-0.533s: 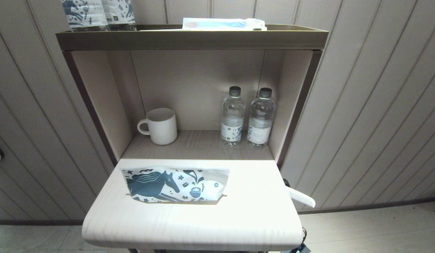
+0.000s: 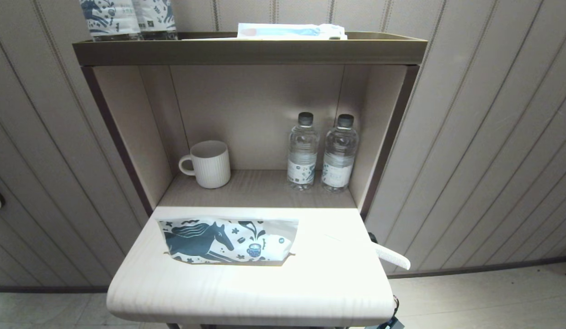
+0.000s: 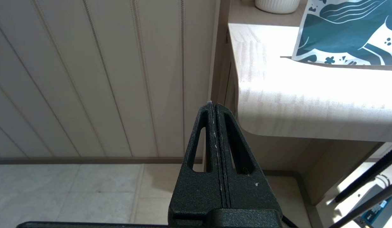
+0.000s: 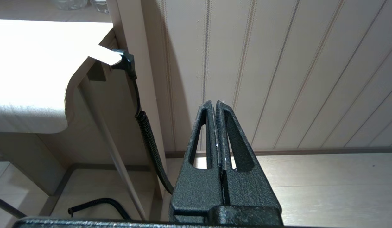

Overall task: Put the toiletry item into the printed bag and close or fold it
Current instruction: Pick up the storage bag

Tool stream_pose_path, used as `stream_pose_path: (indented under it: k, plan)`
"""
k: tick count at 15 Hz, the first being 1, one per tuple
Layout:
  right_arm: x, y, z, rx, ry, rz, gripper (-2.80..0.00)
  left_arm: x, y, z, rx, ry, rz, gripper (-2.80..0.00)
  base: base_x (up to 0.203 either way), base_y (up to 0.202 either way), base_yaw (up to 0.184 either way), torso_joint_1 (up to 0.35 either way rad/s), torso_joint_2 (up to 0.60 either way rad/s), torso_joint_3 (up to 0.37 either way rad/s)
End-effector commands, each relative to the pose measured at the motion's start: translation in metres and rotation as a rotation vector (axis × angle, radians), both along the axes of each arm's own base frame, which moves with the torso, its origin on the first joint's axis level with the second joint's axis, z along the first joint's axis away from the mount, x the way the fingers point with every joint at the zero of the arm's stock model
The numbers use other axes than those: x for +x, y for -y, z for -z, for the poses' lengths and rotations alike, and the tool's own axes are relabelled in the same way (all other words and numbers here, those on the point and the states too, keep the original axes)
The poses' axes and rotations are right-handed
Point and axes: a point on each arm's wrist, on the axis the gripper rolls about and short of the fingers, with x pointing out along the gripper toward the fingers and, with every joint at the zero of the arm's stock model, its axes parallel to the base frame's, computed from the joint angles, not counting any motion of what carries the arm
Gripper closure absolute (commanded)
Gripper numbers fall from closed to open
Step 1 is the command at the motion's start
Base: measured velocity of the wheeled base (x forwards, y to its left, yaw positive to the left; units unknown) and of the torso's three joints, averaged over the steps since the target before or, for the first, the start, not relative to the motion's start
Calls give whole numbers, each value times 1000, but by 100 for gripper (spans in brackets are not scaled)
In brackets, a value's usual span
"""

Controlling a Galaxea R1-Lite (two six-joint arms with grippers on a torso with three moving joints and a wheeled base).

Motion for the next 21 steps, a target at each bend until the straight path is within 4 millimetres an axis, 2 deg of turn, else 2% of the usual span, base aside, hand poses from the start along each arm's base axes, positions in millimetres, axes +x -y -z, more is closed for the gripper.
stream_pose_path:
  k: [1, 3, 6, 7, 10, 13, 16, 19, 21]
  plan:
    - [0, 0, 3, 0, -26, 0, 0, 0, 0, 0, 1, 0, 0, 0, 0, 0, 0, 0, 0, 0]
    - [-7, -1, -14, 44, -5, -40, 0, 0, 0, 0, 1, 0, 0, 0, 0, 0, 0, 0, 0, 0]
    - [-31, -3, -61, 81, 32, -123, 0, 0, 0, -1, 5, 4, 0, 0, 0, 0, 0, 0, 0, 0]
    - [-30, -3, -73, 90, 5, -133, 0, 0, 0, -1, 8, 4, 0, 0, 0, 0, 0, 0, 0, 0]
    - [-3, -3, -128, 115, -86, -156, 0, 0, 0, -1, 8, 4, 0, 0, 0, 0, 0, 0, 0, 0]
    - [38, -5, -171, 128, -178, -230, 0, 0, 0, -1, 10, 4, 0, 0, 0, 0, 0, 0, 0, 0]
    - [91, -9, -194, 149, -301, -312, 0, 0, 0, -1, 10, 4, 0, 0, 0, 0, 0, 0, 0, 0]
    - [108, -27, -216, 127, -360, -518, 0, 0, 0, -1, 12, 4, 0, 0, 0, 0, 0, 0, 0, 0]
    - [119, -45, -220, 94, -462, -647, 0, 0, 0, -1, 14, 4, 0, 0, 0, 0, 0, 0, 0, 0]
